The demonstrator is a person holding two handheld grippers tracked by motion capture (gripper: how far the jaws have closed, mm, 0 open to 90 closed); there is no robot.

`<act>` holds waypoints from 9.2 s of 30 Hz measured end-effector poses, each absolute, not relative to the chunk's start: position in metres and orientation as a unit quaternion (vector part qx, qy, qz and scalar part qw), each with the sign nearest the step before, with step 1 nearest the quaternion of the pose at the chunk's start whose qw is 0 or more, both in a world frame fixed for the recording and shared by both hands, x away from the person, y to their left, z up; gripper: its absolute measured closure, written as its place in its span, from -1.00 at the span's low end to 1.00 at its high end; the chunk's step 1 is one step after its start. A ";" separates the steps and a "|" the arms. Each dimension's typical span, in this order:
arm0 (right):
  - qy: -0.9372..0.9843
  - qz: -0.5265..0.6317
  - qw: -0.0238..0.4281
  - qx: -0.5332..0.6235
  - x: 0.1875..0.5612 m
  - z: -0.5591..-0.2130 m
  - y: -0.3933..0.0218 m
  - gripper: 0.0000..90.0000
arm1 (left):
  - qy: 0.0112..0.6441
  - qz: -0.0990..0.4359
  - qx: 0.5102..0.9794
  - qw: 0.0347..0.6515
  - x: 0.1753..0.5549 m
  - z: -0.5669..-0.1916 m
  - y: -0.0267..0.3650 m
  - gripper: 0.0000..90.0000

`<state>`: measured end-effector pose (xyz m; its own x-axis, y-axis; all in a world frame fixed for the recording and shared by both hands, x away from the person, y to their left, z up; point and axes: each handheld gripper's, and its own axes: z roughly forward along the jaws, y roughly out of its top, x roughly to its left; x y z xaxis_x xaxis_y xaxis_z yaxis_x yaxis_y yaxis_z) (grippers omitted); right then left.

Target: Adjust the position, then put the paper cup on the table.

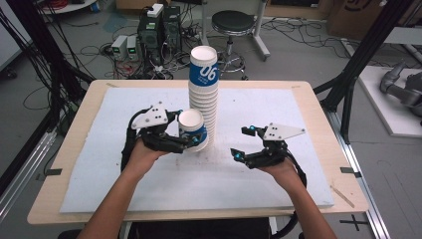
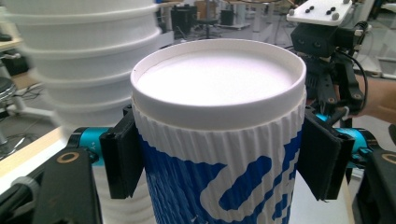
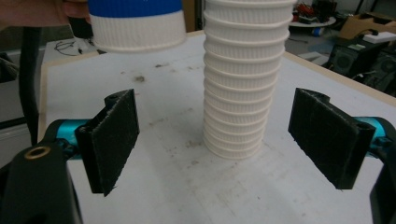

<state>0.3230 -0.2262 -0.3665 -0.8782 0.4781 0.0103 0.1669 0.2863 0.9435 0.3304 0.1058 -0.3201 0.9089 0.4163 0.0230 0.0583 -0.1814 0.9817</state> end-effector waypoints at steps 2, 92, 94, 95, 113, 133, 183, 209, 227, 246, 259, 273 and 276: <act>0.790 0.566 0.137 0.192 0.322 -0.366 -0.221 -0.63 | 0.152 0.139 0.757 0.620 0.332 -0.321 0.099 -0.41; 0.862 0.493 0.112 0.043 0.326 -0.352 -0.197 -0.40 | 0.065 0.012 0.799 0.598 0.342 -0.326 0.069 -0.30; 0.856 0.502 0.109 0.051 0.326 -0.353 -0.197 -0.51 | 0.068 0.004 0.789 0.610 0.343 -0.327 0.071 -0.30; 0.844 0.524 0.098 0.065 0.327 -0.353 -0.198 -0.60 | 0.068 0.004 0.785 0.615 0.343 -0.327 0.071 -0.29; 0.865 0.487 0.113 0.039 0.326 -0.355 -0.206 -0.48 | 0.048 0.004 0.807 0.588 0.339 -0.334 0.072 -0.35; 0.827 0.555 0.049 0.082 0.329 -0.355 -0.213 -0.59 | 0.065 -0.048 0.754 0.652 0.345 -0.345 0.084 -0.32; 0.775 0.621 0.010 0.112 0.328 -0.349 -0.212 -0.58 | 0.063 -0.022 0.791 0.608 0.338 -0.366 0.071 -0.37; 0.731 0.668 0.028 0.136 0.326 -0.344 -0.208 -0.61 | 0.082 -0.021 0.755 0.650 0.338 -0.374 0.070 -0.34; 0.749 0.649 0.041 0.128 0.322 -0.344 -0.197 -0.60 | 0.087 0.000 0.778 0.623 0.334 -0.378 0.059 -0.34; 0.783 0.596 0.123 0.128 0.324 -0.341 -0.213 -0.41 | 0.133 0.054 0.772 0.619 0.324 -0.383 0.093 -0.53; 0.787 0.577 0.153 0.158 0.334 -0.344 -0.224 -0.41 | 0.211 0.128 0.736 0.631 0.334 -0.377 0.163 -0.53; 0.777 0.570 0.182 0.198 0.333 -0.348 -0.248 -0.41 | 0.253 0.179 0.710 0.633 0.336 -0.383 0.192 -0.54; 0.772 0.569 0.190 0.210 0.336 -0.348 -0.255 -0.41 | 0.257 0.186 0.711 0.628 0.337 -0.386 0.196 -0.54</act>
<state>0.3358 -0.2546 -0.3485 -0.8395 0.5407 -0.0541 0.1087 0.2646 0.9582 0.3375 0.1959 -0.3862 0.7989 0.5988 -0.0570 0.1307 -0.0804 0.9882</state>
